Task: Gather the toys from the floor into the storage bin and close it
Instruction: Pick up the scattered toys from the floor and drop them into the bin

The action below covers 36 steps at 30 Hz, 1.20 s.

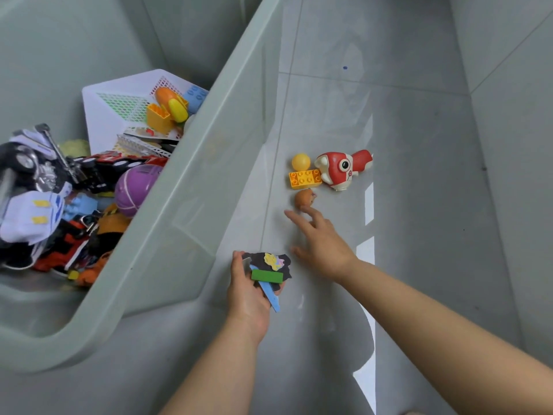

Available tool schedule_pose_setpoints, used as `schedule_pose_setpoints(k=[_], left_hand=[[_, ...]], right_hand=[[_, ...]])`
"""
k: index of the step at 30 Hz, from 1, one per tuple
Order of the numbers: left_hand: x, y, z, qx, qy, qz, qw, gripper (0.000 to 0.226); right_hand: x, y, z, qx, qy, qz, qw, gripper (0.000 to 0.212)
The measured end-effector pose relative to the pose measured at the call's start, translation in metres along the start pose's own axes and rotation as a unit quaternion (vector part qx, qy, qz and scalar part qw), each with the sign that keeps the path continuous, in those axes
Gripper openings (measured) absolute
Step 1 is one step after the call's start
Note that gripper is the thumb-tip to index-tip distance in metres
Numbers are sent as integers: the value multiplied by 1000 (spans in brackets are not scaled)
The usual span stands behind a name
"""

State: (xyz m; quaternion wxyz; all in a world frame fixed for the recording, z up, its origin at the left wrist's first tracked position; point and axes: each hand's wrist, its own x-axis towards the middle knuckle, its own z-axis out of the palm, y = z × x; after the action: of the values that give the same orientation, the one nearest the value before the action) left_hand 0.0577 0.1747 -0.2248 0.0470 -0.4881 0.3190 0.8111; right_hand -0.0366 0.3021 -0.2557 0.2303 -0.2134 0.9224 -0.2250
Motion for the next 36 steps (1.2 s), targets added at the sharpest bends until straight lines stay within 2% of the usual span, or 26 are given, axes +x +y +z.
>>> schedule_pose_setpoints(k=[4,6,8,10,12,13,15,16,18,20,22,24,27,29,32,34,36], left_hand=[[0,0,0,-9,-9,8,1000,59],[0,2,2,-10,-20,10,1000,60],[1,4,2,-12,-36,12,999,59],[3,7,2,-19,-38,17,999,52],[6,10,3,-20,-44,27,998,42],[8,10,2,-20,-53,30,998,41],[12,9,3,-19,-75,27,997,44],[14,9,4,-9,-80,23,996,45],[15,7,5,19,-84,10,996,43],[18,1,3,45,-79,21,996,33],[19,-3,1,46,-61,23,997,14],[18,-4,-2,36,-46,5,998,14],[18,-6,-10,9,-9,-21,1000,39],[16,-3,-12,-24,15,-28,999,44],[10,3,-9,-42,8,-26,999,25],[3,9,-3,-51,-13,-18,998,34],[-1,15,-2,-53,-31,-13,998,49]], right_hand=[[38,-3,-9,-19,130,52,990,55],[54,3,-16,-47,137,67,987,41],[58,11,-23,-45,123,45,990,28],[45,9,-26,28,146,15,989,24],[16,-7,-29,166,153,-2,974,38],[-2,-17,-29,228,125,-26,965,49],[-32,-36,-27,270,36,-84,959,65],[-40,-40,-24,269,3,-104,957,67],[-40,-38,-25,277,3,-102,955,60],[-25,-31,-32,279,58,-73,956,41],[1,-23,-39,204,104,-45,972,33],[35,-23,-40,107,71,-32,991,50],[77,-45,-24,13,-12,-43,999,79],[94,-62,-7,-7,-27,-37,999,82],[103,-73,11,-36,18,-18,999,70],[100,-69,12,-8,61,0,998,65],[83,-67,3,139,106,44,984,70]])
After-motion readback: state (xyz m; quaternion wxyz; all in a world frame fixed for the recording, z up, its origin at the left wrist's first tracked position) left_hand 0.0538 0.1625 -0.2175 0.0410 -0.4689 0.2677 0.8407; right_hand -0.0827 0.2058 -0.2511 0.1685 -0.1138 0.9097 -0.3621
